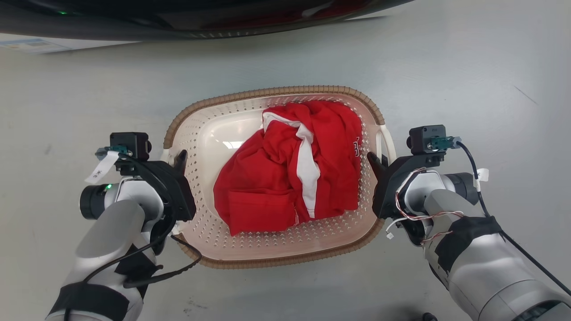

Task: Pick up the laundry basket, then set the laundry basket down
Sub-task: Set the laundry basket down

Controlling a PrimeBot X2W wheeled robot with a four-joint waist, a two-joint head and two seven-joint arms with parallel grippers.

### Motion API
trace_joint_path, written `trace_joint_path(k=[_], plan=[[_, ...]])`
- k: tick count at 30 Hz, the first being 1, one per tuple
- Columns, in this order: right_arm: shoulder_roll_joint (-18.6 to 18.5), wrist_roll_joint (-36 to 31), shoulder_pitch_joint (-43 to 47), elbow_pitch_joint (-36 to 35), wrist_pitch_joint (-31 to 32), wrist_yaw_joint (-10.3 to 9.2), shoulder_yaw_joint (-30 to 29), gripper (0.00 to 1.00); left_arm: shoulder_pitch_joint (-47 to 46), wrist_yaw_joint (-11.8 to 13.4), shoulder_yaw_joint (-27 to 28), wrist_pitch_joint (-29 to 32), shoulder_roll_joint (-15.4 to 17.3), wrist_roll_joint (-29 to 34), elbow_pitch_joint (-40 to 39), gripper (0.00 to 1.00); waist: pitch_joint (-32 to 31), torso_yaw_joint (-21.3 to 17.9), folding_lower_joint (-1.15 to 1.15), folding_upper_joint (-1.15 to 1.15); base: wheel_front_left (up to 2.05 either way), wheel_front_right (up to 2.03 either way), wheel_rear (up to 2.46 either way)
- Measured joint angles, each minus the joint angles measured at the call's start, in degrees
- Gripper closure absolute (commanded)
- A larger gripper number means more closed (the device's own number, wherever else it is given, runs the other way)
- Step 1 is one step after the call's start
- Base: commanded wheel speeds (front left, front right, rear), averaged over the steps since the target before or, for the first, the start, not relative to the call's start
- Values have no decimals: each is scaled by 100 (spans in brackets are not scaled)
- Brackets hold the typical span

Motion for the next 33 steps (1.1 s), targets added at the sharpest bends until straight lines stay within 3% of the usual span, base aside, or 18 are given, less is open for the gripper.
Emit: trace_joint_path(k=[21, 22, 23, 24, 25, 26, 33], plan=[[9, -47, -339, 254, -134, 154, 101, 100, -316, -1, -98, -165, -83, 4, 344, 100, 330, 43, -1, -1, 0, 0, 0], [9, -47, -339, 255, -156, 156, 103, 95, -322, -1, -101, -171, -87, 5, 354, 89, 333, 45, -1, -1, 0, 0, 0], [9, -46, -343, 257, -158, 160, 102, 58, -330, -1, -107, -185, -88, 7, 360, 49, 335, 47, -1, -1, 0, 0, 0], [8, -45, -350, 255, -170, 181, 102, 28, -340, -1, -123, -188, -88, 26, 381, 0, 335, 47, -1, -1, 0, 0, 0], [-4, -36, -358, 254, -219, 204, 94, 4, -341, -1, -132, -189, -80, 41, 408, 0, 334, 48, -1, -1, 0, 0, 0], [-32, -24, -370, 259, -241, 204, 83, 0, -342, 0, -137, -189, -59, 42, 427, 0, 331, 50, -1, -1, 0, 0, 0], [-85, -3, -382, 307, -257, 276, 103, 0, -392, 0, -166, -221, -40, 38, 442, 0, 307, 72, -1, -1, 0, 0, 0]])
